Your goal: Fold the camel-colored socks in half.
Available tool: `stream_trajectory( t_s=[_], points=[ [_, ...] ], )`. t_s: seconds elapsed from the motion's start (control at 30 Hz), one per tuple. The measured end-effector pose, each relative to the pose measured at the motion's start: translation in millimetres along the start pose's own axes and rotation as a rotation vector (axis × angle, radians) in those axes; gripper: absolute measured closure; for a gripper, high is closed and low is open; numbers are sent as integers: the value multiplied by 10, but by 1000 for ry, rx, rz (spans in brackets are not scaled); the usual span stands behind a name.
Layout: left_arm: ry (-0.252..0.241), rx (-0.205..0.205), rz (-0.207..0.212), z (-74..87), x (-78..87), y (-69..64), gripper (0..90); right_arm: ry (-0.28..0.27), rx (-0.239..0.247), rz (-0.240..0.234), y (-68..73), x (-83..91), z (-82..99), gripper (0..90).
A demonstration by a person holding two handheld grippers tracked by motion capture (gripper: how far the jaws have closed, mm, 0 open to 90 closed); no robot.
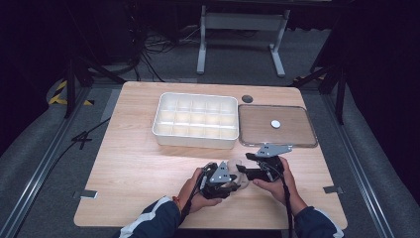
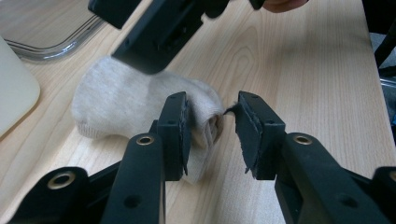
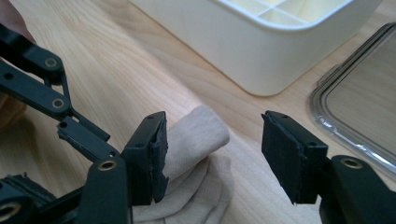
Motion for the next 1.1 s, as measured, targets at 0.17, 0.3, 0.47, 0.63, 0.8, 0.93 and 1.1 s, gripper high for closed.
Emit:
stream_trajectory(
  t_s=[0.17,0.3,0.47,0.63,0.8,0.93,1.1],
  points=[
    [31,-20,-25,46,51,8,580,34,-5,-9,8,-51,66,409],
    [56,-14,-54,105,162,55,493,55,-2,-18,22,-78,110,400],
    [87,-22,-87,208,382,122,430,109,-4,-38,15,-124,215,368],
    [110,8,-122,365,597,215,372,151,-94,-136,13,-169,311,368],
    [147,42,-168,577,774,351,314,176,-140,-215,36,-198,322,457],
    [181,61,-210,780,897,474,280,186,-162,-287,89,-187,333,572],
    [200,116,-242,1031,1036,628,260,192,-138,-338,185,-173,323,672]
  ],
)
Point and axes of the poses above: each handheld gripper's, and its own axes: x roughly backward along the jaws, z roughly out of its underside, y roughly to its left, the point moved 10 cm from there along -x, roughly forward along the jaws
